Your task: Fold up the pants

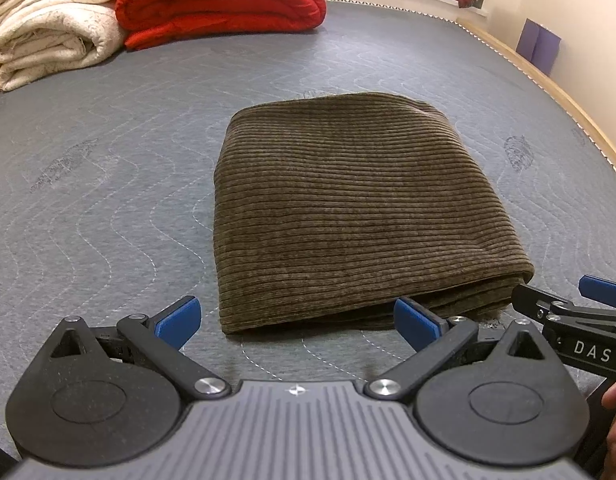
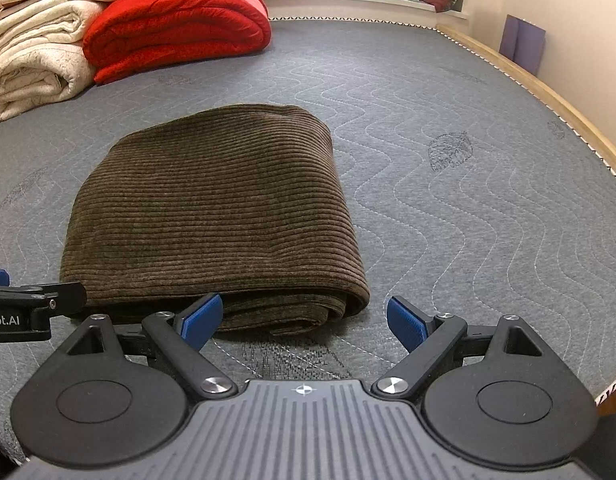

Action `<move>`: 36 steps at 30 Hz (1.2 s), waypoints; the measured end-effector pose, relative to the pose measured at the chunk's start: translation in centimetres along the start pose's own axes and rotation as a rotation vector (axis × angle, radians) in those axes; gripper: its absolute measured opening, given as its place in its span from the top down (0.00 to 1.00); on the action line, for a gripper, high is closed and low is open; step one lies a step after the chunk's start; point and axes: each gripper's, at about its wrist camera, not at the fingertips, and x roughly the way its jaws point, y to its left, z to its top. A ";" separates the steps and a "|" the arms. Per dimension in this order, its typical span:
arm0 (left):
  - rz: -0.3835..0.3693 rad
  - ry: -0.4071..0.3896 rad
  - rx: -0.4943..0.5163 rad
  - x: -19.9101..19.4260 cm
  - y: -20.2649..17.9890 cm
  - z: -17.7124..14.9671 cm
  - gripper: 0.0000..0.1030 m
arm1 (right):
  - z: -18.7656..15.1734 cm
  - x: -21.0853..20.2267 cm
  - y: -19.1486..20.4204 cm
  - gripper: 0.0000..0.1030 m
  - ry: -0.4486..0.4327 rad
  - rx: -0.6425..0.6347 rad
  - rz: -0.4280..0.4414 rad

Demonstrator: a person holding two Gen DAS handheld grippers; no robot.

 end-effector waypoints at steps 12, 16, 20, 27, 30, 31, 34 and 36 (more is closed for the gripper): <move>-0.003 -0.001 0.001 0.0 0.0 0.0 0.00 | -0.1 0.2 0.0 0.12 0.003 -0.001 -0.001; -0.006 0.000 0.002 0.0 0.1 0.0 0.00 | -0.1 0.2 0.0 0.12 0.003 -0.001 -0.001; -0.006 -0.001 0.007 0.0 0.0 0.0 0.00 | -0.2 0.2 0.0 0.12 0.004 -0.003 -0.001; -0.004 0.001 0.021 0.3 -0.1 -0.2 0.00 | -0.3 0.3 -0.1 0.13 0.004 0.000 0.002; -0.007 0.001 0.019 0.3 -0.2 -0.1 0.00 | -0.4 0.3 -0.3 0.12 0.004 0.008 0.004; -0.009 -0.002 0.020 0.3 -0.2 -0.1 0.00 | -0.4 0.3 -0.3 0.12 0.007 0.007 0.004; -0.010 -0.005 0.024 0.2 -0.1 -0.1 0.00 | -0.3 0.3 -0.3 0.12 0.011 0.000 0.004; -0.013 -0.002 0.024 0.2 -0.1 -0.2 0.00 | -0.4 0.3 -0.2 0.12 0.009 0.000 0.005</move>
